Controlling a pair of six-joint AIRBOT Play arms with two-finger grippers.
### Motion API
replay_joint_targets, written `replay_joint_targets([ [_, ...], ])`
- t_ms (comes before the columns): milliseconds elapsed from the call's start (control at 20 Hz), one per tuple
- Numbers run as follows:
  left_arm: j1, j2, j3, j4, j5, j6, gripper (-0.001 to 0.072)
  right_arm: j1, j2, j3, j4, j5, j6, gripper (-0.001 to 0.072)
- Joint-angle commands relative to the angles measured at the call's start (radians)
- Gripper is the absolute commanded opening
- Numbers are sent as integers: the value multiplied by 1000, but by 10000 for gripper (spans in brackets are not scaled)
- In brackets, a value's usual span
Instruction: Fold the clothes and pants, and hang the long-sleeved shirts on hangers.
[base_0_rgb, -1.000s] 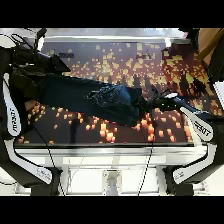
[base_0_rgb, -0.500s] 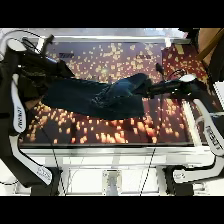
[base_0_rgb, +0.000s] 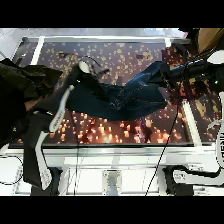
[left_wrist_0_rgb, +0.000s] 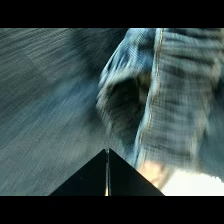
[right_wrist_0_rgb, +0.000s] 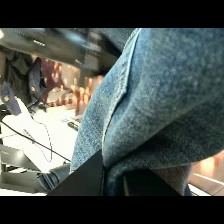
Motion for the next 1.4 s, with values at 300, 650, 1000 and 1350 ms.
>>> replay_joint_targets([
  [300, 3, 40, 1, 283, 42, -61, 22, 200, -102, 174, -97, -74, 96, 44],
  [650, 369, 355, 1, 282, 34, -61, 22, 523, -248, 177, -101, -501, 136, 45],
  [1000, 505, 454, 0, 283, -8, -56, 22, 776, -370, 180, 77, -1045, -12, 561],
  [1350, 508, 454, 0, 283, -43, -52, 22, 444, -302, 266, -375, -323, 23, 560],
])
